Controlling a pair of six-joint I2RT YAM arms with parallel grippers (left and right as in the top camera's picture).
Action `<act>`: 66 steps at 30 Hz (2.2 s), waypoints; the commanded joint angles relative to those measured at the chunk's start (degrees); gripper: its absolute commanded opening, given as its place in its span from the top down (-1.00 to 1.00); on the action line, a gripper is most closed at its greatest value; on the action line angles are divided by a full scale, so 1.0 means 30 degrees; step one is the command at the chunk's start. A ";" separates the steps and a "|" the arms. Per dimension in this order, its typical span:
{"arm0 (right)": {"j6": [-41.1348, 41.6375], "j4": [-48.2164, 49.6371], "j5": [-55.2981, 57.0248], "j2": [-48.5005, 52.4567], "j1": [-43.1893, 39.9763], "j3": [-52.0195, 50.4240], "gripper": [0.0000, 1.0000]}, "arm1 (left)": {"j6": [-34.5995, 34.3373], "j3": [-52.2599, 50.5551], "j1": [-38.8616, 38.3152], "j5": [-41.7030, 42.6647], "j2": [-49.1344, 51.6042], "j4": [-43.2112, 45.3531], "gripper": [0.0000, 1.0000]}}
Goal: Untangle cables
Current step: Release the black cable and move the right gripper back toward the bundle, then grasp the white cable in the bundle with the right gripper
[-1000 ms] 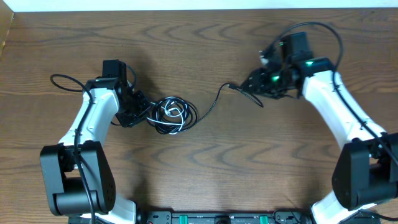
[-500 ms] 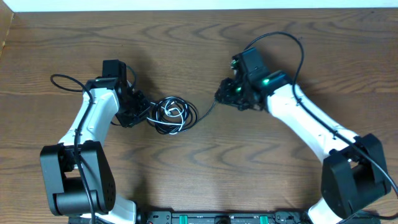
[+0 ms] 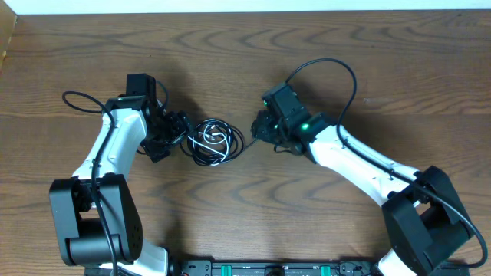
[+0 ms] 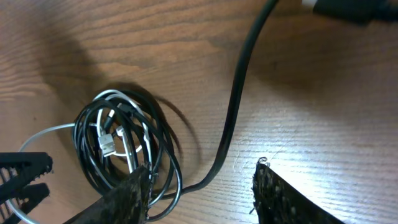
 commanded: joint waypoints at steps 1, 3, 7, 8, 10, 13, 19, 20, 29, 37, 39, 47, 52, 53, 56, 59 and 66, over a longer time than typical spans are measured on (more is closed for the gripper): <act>0.0962 0.0561 0.1756 -0.0146 0.0685 -0.0517 -0.04 | 0.0124 -0.0131 0.0036 -0.0262 0.0211 0.0007 -0.75; 0.0641 0.1107 0.1800 -0.0146 0.0962 -0.0656 0.00 | 0.0124 -0.0131 0.0036 -0.0262 0.0211 0.0007 -0.74; -0.4080 0.2776 0.0758 -0.0153 0.1457 -0.0648 0.07 | 0.0124 -0.0124 0.0036 -0.0255 0.0211 0.0007 -0.74; -0.5377 0.3279 -0.0248 -0.0153 0.1515 -0.0641 0.01 | 0.0124 -0.0124 0.0036 -0.0255 0.0211 0.0007 -0.73; -0.7118 0.3898 -0.2055 -0.0153 0.1530 -0.0641 -0.23 | 0.0124 -0.0124 0.0036 -0.0255 0.0211 0.0007 -0.73; -0.7715 0.3920 -0.2856 -0.0153 0.1588 -0.0648 -0.47 | 0.0117 -0.0124 0.0036 -0.0255 0.0211 0.0007 -0.72; -1.1045 0.4284 -0.2769 0.0080 0.2936 -0.0670 -0.57 | 0.0124 -0.0124 0.0036 -0.0255 0.0211 0.0007 -0.72; -1.1540 0.4328 -0.2769 0.0131 0.3140 -0.0670 -0.57 | 0.0117 -0.0131 0.0036 -0.0255 0.0211 0.0007 -0.71; -1.4207 0.3927 -0.0080 0.0415 0.4889 -0.0678 -0.55 | 0.0117 -0.0131 0.0036 -0.0255 0.0211 0.0007 -0.72; -1.4273 0.4503 0.0729 0.1741 0.5078 -0.0678 -0.44 | 0.0124 -0.0131 0.0036 -0.0255 0.0211 0.0007 -0.71; -1.4280 0.4801 0.0903 0.2164 0.5056 -0.0678 -0.33 | 0.0117 -0.0124 0.0036 -0.0255 0.0211 0.0007 -0.72; -1.4265 0.5515 0.2025 0.2353 0.5034 -0.0656 0.98 | 0.0124 -0.0131 0.0036 -0.0262 0.0211 0.0007 -0.71; -1.4251 0.5209 0.2004 0.0510 0.5027 -0.0641 0.98 | 0.0255 -0.0131 0.0036 -0.0262 0.0211 0.0007 -0.72; -1.4222 0.5136 0.2011 0.0087 0.5034 -0.0648 0.98 | 0.0313 -0.0124 0.0036 -0.0270 0.0211 0.0015 -0.72; -1.4120 0.4962 0.2011 -0.1545 0.5027 -0.0648 0.98 | 0.0335 -0.0131 0.0036 -0.0270 0.0211 0.0022 -0.75; -1.4120 0.4852 0.2011 -0.3089 0.5027 -0.0648 0.98 | 0.0335 -0.0124 0.0036 -0.0262 0.0211 0.0022 -0.84; -1.4134 0.4954 0.2025 -0.5450 0.5027 -0.0648 0.98 | 0.0335 -0.0124 0.0036 -0.0270 0.0211 0.0015 -0.89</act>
